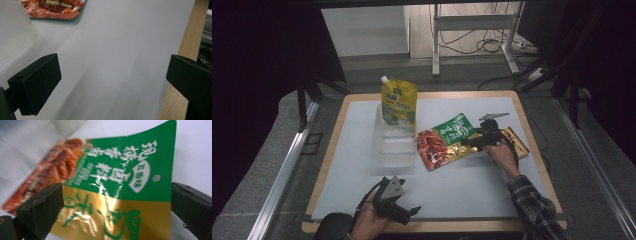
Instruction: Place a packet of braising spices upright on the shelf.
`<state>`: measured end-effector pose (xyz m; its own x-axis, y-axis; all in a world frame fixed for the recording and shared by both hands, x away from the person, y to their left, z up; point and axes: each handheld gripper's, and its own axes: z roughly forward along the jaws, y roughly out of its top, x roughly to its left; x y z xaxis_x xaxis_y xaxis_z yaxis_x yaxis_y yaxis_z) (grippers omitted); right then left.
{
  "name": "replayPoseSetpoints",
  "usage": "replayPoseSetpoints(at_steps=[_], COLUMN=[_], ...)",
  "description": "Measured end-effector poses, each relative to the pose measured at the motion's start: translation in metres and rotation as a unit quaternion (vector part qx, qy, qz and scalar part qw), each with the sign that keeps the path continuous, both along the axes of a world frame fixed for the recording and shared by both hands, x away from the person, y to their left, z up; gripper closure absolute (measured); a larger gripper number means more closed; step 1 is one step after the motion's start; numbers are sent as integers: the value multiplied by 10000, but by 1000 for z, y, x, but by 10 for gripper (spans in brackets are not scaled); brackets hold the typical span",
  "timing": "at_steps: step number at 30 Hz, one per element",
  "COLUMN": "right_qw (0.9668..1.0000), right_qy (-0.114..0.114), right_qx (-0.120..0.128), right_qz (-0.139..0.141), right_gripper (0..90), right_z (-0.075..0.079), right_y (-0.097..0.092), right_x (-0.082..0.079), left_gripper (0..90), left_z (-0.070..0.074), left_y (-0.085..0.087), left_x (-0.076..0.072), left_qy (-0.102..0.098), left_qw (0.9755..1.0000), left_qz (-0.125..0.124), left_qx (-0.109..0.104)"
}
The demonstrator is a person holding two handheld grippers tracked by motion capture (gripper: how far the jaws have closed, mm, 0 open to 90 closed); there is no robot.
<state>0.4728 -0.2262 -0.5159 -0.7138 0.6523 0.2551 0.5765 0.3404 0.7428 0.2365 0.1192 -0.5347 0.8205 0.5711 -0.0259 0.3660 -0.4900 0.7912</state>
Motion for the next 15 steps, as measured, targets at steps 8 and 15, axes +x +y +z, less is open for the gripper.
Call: replayPoseSetpoints(at_steps=[8,15], right_qw=[9992,9980], right_qy=[23,113], right_qx=[-361,-568], right_qz=[186,257], right_gripper=[37,37], right_z=[-1,-1], right_y=[13,18], right_x=[-5,-5], left_gripper=[0,0], left_z=[0,-1], left_y=[-1,-2], left_x=[0,-1], left_qy=[-4,0], left_qw=[10000,10000], left_qz=[-21,-47], left_qx=[11,75])
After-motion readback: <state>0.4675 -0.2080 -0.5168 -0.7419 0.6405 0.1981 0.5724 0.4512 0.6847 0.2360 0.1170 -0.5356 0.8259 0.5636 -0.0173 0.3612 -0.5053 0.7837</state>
